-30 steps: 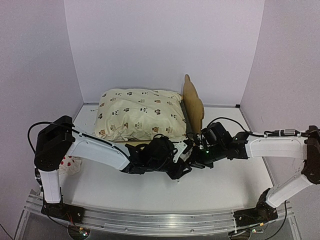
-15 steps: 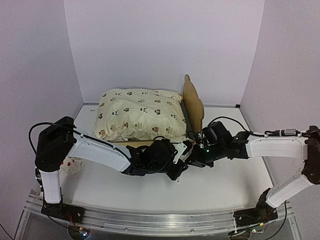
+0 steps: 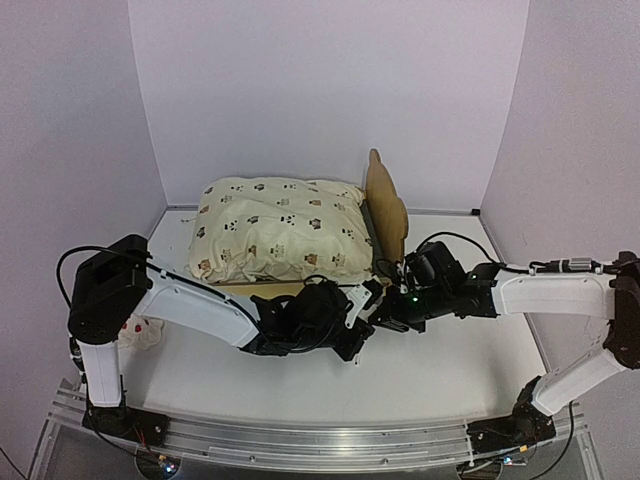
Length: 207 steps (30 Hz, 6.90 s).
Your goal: Set up the pet bed
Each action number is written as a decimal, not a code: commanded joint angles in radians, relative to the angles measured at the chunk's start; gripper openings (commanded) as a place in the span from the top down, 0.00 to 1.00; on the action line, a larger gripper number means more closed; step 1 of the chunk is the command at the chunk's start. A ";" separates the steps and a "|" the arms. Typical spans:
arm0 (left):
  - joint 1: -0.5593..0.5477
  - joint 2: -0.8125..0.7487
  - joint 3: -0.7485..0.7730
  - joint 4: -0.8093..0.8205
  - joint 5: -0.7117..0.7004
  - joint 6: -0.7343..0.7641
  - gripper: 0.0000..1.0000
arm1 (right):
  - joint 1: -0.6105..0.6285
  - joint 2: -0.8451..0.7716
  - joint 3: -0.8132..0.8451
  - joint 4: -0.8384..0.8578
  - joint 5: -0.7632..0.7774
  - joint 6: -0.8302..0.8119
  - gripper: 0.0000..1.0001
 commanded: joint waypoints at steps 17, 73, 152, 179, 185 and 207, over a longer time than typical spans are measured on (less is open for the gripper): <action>0.014 -0.078 -0.034 0.014 -0.128 -0.004 1.00 | 0.011 -0.132 0.011 -0.111 0.119 -0.137 0.60; 0.028 -0.073 -0.007 -0.080 -0.128 0.005 1.00 | -0.065 0.182 0.017 0.300 0.406 -0.468 0.46; 0.213 0.303 0.386 -0.106 0.210 0.177 1.00 | -0.095 -0.210 -0.095 0.031 0.245 -0.551 0.58; 0.217 0.313 0.401 -0.100 0.210 0.188 1.00 | -0.167 0.106 -0.029 0.253 0.264 -0.690 0.69; 0.217 0.304 0.393 -0.100 0.204 0.188 1.00 | -0.191 0.156 -0.003 0.255 0.238 -0.706 0.66; 0.216 0.279 0.369 -0.098 0.197 0.185 1.00 | -0.198 0.248 -0.032 0.373 0.151 -0.702 0.88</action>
